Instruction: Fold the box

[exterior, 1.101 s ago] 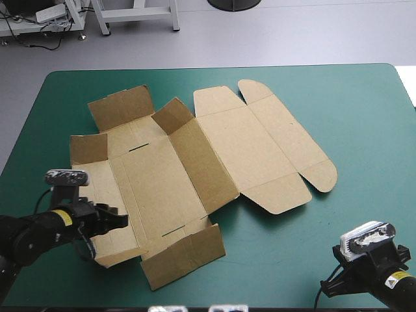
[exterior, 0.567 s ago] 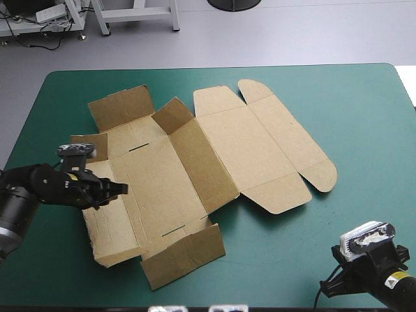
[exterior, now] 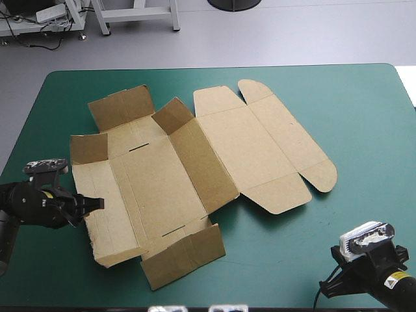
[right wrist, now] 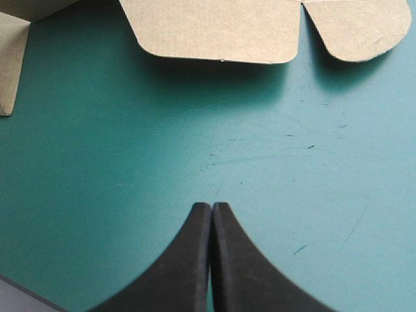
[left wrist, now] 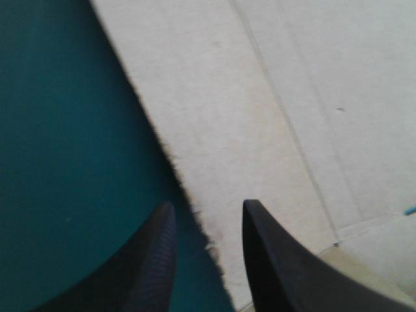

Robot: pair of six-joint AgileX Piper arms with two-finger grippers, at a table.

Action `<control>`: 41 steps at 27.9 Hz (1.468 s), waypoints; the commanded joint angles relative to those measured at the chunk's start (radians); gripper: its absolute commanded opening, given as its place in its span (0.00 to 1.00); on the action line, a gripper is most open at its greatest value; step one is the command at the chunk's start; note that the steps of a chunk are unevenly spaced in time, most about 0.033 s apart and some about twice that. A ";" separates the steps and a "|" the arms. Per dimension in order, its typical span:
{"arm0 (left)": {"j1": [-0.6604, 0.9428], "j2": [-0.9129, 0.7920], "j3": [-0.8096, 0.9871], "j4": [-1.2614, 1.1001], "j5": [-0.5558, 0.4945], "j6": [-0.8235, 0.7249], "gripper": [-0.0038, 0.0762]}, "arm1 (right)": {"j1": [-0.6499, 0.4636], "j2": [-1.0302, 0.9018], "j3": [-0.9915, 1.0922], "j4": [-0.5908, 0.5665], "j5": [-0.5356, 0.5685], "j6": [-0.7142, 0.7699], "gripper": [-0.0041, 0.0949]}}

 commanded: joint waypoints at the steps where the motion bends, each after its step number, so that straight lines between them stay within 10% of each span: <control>1: 0.003 -0.025 -0.022 0.085 0.038 -0.075 0.35 | 0.000 0.017 -0.031 0.031 -0.044 -0.008 0.02; 19: 0.032 0.138 0.082 -0.042 -0.125 -0.140 0.47 | 0.000 0.017 -0.031 0.035 -0.037 0.001 0.02; 41: 0.263 0.275 0.097 -0.346 -0.098 0.207 0.50 | 0.000 0.017 -0.031 0.035 -0.033 0.000 0.02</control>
